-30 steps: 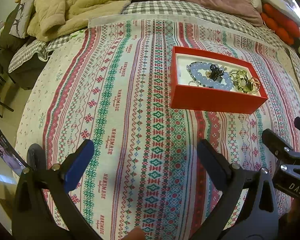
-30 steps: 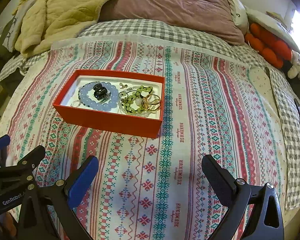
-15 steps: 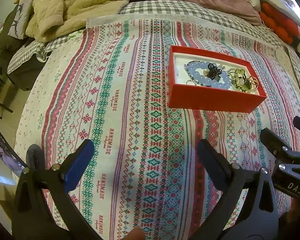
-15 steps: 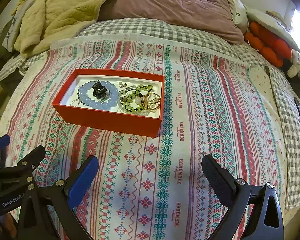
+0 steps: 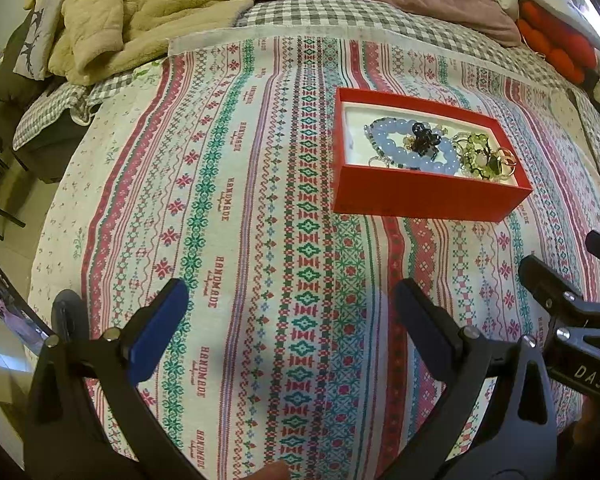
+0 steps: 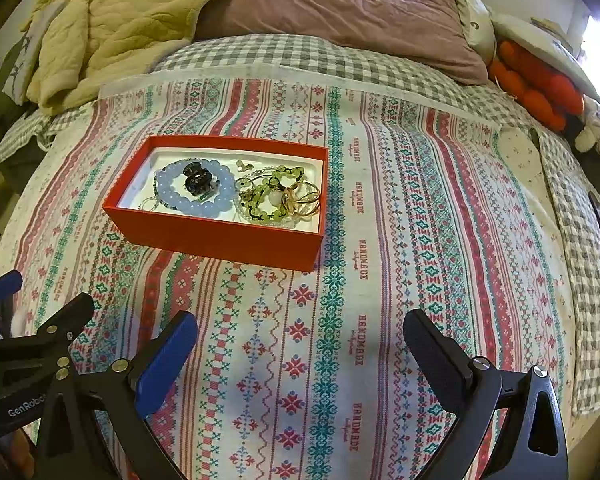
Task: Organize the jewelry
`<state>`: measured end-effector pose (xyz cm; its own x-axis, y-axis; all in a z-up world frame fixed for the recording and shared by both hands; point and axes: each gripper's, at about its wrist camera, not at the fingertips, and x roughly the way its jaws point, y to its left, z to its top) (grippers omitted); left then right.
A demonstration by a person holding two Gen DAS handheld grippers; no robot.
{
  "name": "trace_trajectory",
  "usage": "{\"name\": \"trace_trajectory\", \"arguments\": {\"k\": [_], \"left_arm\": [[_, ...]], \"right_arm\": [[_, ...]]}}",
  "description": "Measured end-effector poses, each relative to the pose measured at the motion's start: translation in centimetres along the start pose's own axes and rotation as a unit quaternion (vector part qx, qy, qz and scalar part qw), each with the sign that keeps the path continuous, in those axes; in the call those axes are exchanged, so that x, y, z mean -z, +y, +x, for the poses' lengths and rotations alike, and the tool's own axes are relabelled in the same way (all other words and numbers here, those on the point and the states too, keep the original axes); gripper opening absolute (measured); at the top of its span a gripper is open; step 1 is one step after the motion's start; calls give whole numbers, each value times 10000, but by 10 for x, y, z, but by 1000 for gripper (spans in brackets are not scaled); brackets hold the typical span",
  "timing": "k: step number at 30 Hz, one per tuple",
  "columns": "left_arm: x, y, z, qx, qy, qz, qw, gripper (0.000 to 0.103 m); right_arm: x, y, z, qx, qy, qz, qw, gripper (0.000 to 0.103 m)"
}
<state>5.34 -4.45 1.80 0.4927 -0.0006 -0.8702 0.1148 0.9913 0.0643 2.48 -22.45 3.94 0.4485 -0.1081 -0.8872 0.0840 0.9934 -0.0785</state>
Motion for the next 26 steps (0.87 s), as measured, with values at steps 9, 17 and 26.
{"name": "trace_trajectory", "arguments": {"k": [9,17,26], "left_arm": [[0,0,-1,12,-10,8,10000,102],[0,0,-1,6,-10,8,10000,102],[2,-1,0,131,-83,2,9999,102]], "right_arm": [[0,1,0,4,10,0,10000,103],[0,1,0,3,17,1,10000,103],[2,1,1,8,12,1,10000,103]]}}
